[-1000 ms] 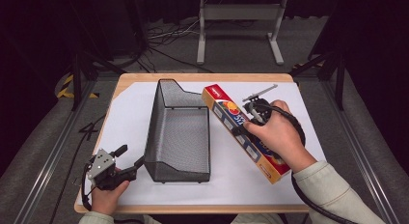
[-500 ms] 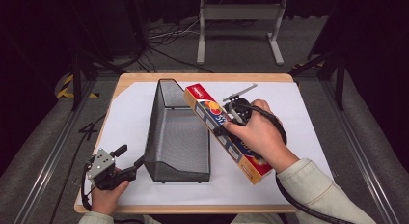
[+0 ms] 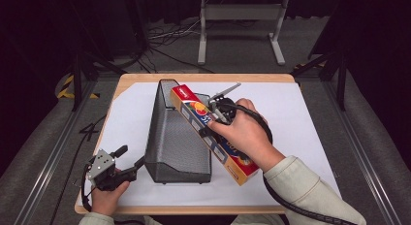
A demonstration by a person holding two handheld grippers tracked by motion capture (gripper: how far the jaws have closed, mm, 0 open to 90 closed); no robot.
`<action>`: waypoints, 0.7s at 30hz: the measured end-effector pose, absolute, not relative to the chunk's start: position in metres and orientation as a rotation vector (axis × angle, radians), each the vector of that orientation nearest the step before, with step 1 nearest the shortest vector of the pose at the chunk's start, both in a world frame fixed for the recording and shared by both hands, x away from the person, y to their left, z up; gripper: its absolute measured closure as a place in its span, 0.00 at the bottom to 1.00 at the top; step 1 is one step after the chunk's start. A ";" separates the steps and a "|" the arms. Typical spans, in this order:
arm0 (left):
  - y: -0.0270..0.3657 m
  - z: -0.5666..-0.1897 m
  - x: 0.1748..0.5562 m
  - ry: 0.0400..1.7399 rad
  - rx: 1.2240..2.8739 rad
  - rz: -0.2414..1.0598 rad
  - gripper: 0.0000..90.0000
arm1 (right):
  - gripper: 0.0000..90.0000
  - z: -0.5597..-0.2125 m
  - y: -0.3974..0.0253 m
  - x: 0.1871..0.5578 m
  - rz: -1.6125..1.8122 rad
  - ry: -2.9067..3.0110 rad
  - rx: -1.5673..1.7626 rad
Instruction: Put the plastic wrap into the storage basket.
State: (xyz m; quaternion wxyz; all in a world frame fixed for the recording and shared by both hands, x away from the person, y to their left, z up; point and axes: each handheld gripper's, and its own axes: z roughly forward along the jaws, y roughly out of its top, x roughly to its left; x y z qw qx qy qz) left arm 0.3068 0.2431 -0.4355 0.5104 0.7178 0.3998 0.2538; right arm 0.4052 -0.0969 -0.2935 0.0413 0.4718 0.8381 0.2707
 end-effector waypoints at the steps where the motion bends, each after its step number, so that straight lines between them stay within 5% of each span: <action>1: 0.243 -0.436 0.307 0.962 1.728 0.612 0.28 | 0.44 -0.293 -0.094 0.405 0.825 2.567 1.452; 21: 0.244 -0.436 0.307 0.963 1.723 0.610 0.28 | 0.44 -0.315 -0.059 0.420 0.818 2.504 1.567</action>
